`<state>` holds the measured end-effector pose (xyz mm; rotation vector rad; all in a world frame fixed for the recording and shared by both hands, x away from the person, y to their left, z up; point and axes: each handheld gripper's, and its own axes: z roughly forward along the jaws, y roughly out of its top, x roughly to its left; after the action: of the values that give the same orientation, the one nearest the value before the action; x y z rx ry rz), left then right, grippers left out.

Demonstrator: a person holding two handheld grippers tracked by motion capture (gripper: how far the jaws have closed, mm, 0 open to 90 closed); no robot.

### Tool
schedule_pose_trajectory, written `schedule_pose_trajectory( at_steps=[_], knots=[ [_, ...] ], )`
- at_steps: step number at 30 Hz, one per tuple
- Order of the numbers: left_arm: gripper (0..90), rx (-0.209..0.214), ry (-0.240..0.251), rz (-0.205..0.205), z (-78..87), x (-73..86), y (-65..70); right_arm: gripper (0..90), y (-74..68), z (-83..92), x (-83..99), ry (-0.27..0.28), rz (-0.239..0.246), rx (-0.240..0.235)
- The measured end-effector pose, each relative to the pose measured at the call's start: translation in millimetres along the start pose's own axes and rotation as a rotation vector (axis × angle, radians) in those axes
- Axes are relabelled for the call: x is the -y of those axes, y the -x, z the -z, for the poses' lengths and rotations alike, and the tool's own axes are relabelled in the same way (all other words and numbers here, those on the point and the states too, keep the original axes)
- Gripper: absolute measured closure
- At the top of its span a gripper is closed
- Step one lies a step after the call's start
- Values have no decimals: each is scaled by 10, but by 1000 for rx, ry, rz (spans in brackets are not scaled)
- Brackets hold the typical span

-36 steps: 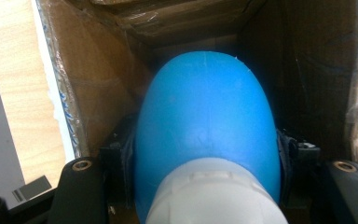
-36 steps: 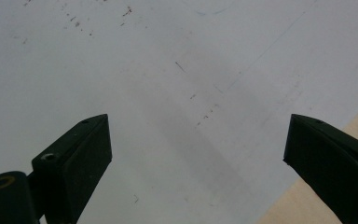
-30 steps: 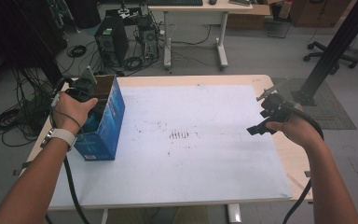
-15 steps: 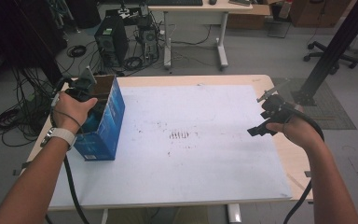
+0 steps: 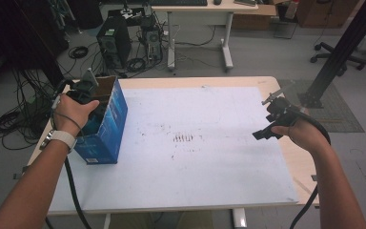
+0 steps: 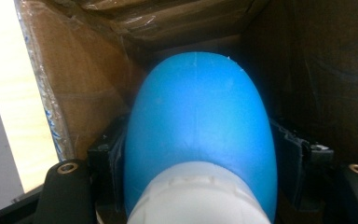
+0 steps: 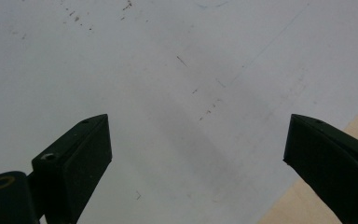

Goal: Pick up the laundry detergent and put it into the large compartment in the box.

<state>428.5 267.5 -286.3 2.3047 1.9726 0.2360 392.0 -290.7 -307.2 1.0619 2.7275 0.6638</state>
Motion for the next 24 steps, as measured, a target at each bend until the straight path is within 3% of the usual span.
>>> schedule_pose_trajectory(
  at_steps=[9, 24],
  knots=[
    [245, -3, 0, -18, -1, -1, 44, 75, -2, 0, 12, -1, 0, 0],
    [231, -25, 33, -38, 38, 16, 65, 76, -14, -3, 15, 0, 4, -4]
  ],
)
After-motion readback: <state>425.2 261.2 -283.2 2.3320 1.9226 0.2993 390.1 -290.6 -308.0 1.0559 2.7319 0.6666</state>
